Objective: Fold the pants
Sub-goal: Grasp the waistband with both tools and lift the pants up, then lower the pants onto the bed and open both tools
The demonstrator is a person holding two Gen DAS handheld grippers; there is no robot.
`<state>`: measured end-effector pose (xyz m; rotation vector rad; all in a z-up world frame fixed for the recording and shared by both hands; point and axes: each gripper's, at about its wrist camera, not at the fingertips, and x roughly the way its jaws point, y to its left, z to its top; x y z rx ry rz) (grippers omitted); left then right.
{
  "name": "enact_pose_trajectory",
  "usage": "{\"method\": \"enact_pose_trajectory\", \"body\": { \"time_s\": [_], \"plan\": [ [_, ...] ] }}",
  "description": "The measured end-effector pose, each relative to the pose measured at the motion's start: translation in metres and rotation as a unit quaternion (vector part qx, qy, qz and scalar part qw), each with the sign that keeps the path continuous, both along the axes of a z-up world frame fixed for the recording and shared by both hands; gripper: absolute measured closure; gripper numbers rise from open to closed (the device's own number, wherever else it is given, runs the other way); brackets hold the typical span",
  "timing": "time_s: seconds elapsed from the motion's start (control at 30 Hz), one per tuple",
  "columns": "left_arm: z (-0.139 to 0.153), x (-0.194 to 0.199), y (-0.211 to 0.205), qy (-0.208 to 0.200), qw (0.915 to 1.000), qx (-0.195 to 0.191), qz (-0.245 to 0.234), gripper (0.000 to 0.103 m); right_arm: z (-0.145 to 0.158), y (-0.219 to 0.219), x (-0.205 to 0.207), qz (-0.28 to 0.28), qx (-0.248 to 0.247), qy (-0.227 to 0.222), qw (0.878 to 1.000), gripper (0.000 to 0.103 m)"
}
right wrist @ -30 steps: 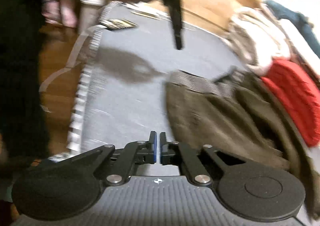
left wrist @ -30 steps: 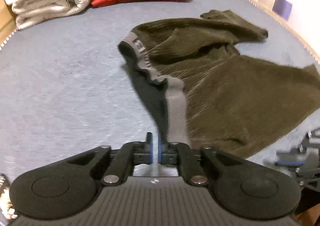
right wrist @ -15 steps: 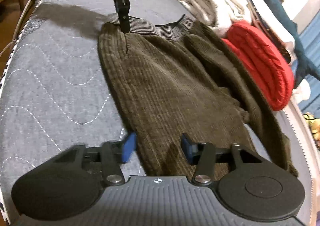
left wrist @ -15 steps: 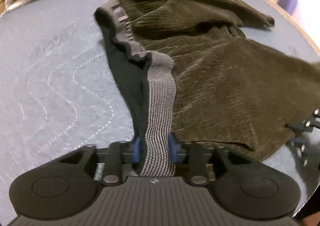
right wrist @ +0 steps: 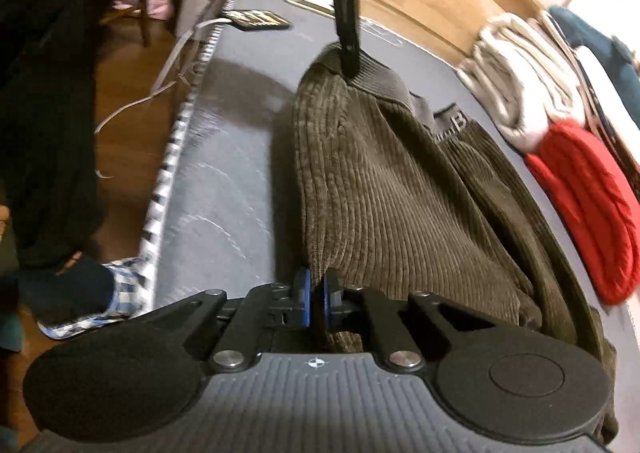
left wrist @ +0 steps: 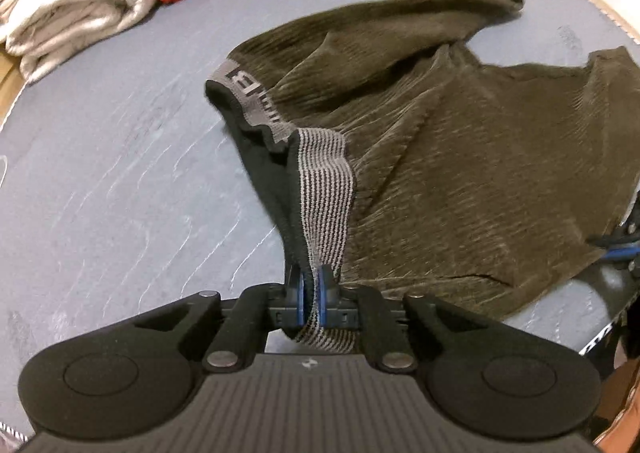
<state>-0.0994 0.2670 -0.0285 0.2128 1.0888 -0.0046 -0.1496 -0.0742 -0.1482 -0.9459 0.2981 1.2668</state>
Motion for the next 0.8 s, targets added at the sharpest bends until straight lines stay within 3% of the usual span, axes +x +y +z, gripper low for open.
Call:
{"method": "enact_pose_trajectory", "body": {
  "time_s": [0.1,0.17,0.2,0.27,0.43,0.5,0.6,0.7,0.77,0.8],
  "plan": [
    [-0.002,0.006,-0.010,0.004,0.9991,0.042,-0.002,0.092,-0.005,0.007,0.001,-0.045,-0.005,-0.014,0.999,0.092],
    [0.010,0.013,-0.017,-0.023,0.9978,0.062,0.010,0.087,-0.003,0.002,0.009,-0.056,-0.007,0.000,0.998,0.084],
    [0.019,0.017,-0.022,-0.043,0.9970,0.063,0.015,0.085,0.003,-0.003,0.013,-0.062,0.002,0.008,0.998,0.073],
    [0.038,0.027,-0.037,-0.079,0.9953,0.053,0.016,0.085,0.017,-0.017,0.021,-0.085,0.033,0.019,0.996,0.062],
    [0.081,0.048,-0.108,-0.162,0.9864,0.020,-0.025,0.080,0.062,-0.072,0.071,-0.207,0.124,0.057,0.969,0.061],
    [0.101,0.056,-0.137,-0.193,0.9806,-0.013,-0.030,0.073,0.083,-0.105,0.093,-0.271,0.162,0.062,0.947,0.061],
    [0.121,0.066,-0.183,-0.227,0.9721,-0.047,-0.034,0.072,0.115,-0.160,0.119,-0.358,0.210,0.037,0.909,0.058],
    [0.127,0.062,-0.218,-0.259,0.9625,-0.070,-0.041,0.071,0.145,-0.234,0.146,-0.468,0.258,0.012,0.845,0.050],
    [0.114,0.062,-0.245,-0.270,0.9584,-0.082,-0.046,0.061,0.148,-0.285,0.161,-0.530,0.270,-0.005,0.804,0.050],
    [0.103,0.059,-0.253,-0.273,0.9570,-0.084,-0.050,0.049,0.143,-0.313,0.169,-0.566,0.271,-0.014,0.779,0.049]
  ]
}}
